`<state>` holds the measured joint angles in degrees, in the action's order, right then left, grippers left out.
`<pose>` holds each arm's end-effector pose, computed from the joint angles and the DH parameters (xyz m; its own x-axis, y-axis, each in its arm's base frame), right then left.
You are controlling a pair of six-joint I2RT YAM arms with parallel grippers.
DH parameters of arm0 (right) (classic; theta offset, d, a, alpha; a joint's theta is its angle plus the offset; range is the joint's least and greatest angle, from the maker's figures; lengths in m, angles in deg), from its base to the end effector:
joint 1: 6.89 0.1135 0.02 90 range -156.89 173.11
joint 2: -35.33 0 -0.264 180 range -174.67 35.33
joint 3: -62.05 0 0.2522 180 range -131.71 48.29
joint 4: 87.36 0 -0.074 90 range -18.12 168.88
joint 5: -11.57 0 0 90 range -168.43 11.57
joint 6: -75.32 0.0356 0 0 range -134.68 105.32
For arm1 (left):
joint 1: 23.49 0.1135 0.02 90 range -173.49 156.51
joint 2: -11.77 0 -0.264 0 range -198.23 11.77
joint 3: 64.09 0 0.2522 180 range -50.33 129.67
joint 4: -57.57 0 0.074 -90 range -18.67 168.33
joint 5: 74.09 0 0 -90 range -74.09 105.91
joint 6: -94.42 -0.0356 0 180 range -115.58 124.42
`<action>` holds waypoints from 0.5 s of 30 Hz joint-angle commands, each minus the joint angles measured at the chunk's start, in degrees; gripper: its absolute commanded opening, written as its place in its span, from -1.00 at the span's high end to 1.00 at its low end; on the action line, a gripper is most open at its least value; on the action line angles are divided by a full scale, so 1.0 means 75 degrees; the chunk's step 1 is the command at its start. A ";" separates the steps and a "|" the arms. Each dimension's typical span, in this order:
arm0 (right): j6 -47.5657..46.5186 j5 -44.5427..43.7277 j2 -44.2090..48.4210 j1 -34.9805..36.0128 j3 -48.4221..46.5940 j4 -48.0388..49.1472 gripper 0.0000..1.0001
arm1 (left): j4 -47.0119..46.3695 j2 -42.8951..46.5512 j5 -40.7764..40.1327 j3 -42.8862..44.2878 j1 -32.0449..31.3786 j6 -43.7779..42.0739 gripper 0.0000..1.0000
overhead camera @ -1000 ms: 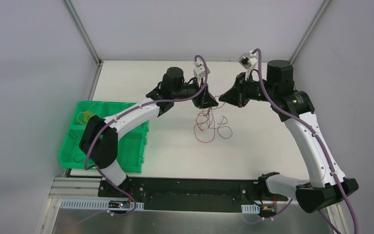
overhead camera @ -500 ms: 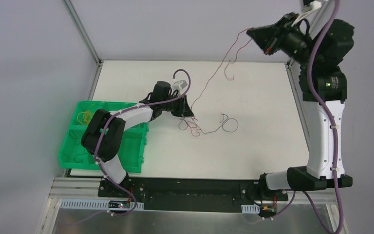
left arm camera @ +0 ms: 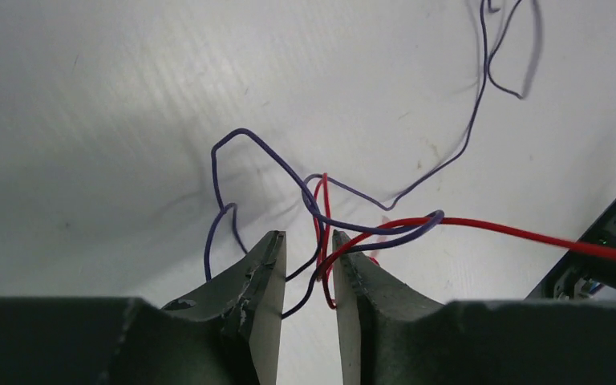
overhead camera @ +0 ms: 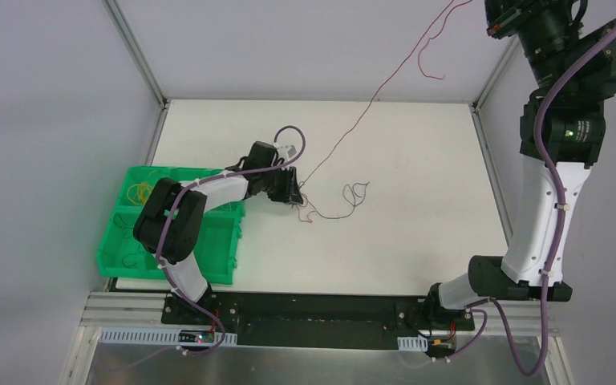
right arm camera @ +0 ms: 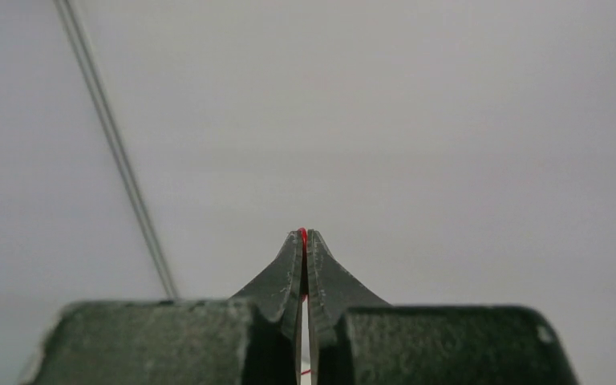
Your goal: Untangle the cables
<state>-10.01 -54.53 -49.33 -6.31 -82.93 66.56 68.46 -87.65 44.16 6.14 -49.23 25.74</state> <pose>0.2082 0.0165 0.6554 0.5327 0.0798 -0.8425 -0.3888 0.9073 -0.1599 0.3206 -0.1733 0.1831 -0.7980 0.0292 -0.6020 0.4494 0.6943 -0.5621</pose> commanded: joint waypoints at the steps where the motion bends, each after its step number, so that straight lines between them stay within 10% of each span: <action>1: -0.0811 -0.1212 0.0016 -0.0167 -0.0468 0.0781 1.00 | 0.0742 0.0224 -0.0371 -0.0367 0.0183 -0.0216 0.42; 7: -0.1795 -0.1811 -0.0013 -0.0312 -0.0093 0.0506 1.00 | 0.1202 0.0573 -0.0563 -0.0811 0.0490 -0.0231 0.49; 15: -0.3633 0.0118 0.1154 -0.0311 0.5171 -0.1827 1.00 | 0.0647 0.1311 0.1021 -0.0420 0.0349 -0.0975 0.65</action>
<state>-26.43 -59.64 -42.51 -8.32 -60.75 63.39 75.15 -82.14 44.62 0.31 -45.60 22.42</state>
